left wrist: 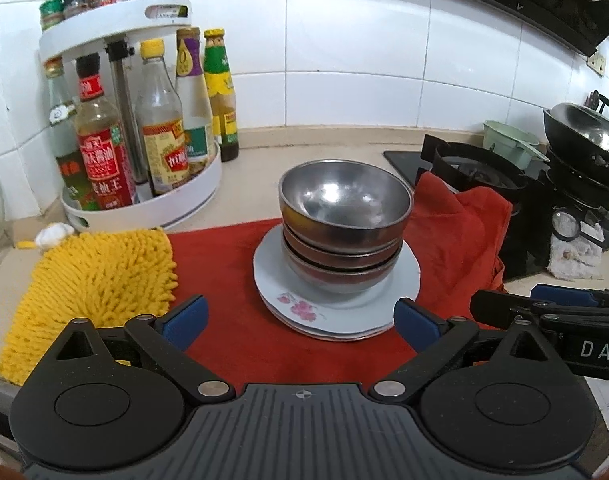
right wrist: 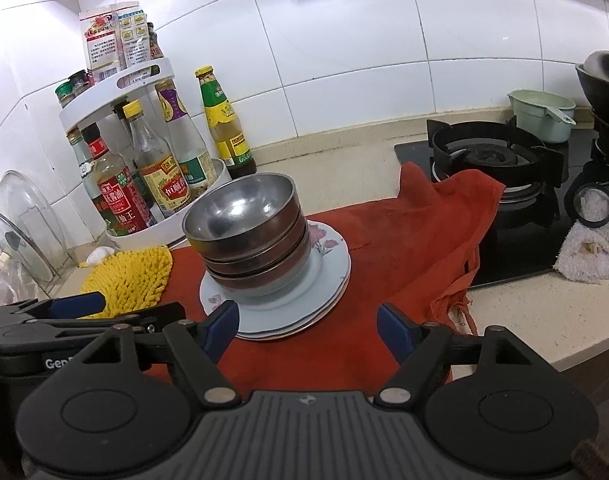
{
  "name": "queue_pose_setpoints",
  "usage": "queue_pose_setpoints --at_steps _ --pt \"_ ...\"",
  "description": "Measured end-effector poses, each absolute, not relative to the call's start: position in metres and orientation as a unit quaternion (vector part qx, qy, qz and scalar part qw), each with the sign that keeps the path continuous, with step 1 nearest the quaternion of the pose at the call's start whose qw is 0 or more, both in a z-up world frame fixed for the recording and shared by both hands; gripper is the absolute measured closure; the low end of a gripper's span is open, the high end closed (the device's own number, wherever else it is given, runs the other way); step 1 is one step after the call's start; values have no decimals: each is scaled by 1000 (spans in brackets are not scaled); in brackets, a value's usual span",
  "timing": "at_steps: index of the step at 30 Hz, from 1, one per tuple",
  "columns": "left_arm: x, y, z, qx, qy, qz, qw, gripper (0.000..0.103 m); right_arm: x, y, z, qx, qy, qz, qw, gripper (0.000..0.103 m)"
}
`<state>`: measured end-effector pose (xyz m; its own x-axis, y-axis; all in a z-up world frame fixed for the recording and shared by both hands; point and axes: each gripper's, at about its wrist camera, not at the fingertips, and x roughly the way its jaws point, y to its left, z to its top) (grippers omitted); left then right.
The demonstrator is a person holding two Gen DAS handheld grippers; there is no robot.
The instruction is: Organize plates and bowls
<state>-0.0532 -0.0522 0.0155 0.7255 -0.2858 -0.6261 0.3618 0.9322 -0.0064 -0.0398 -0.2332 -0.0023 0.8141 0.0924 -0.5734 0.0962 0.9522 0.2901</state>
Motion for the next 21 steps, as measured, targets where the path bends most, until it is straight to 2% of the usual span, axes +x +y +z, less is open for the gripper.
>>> queue_pose_setpoints --at_steps 21 --pt "-53 -43 18 61 315 -167 932 2 -36 -225 1 147 301 5 942 31"
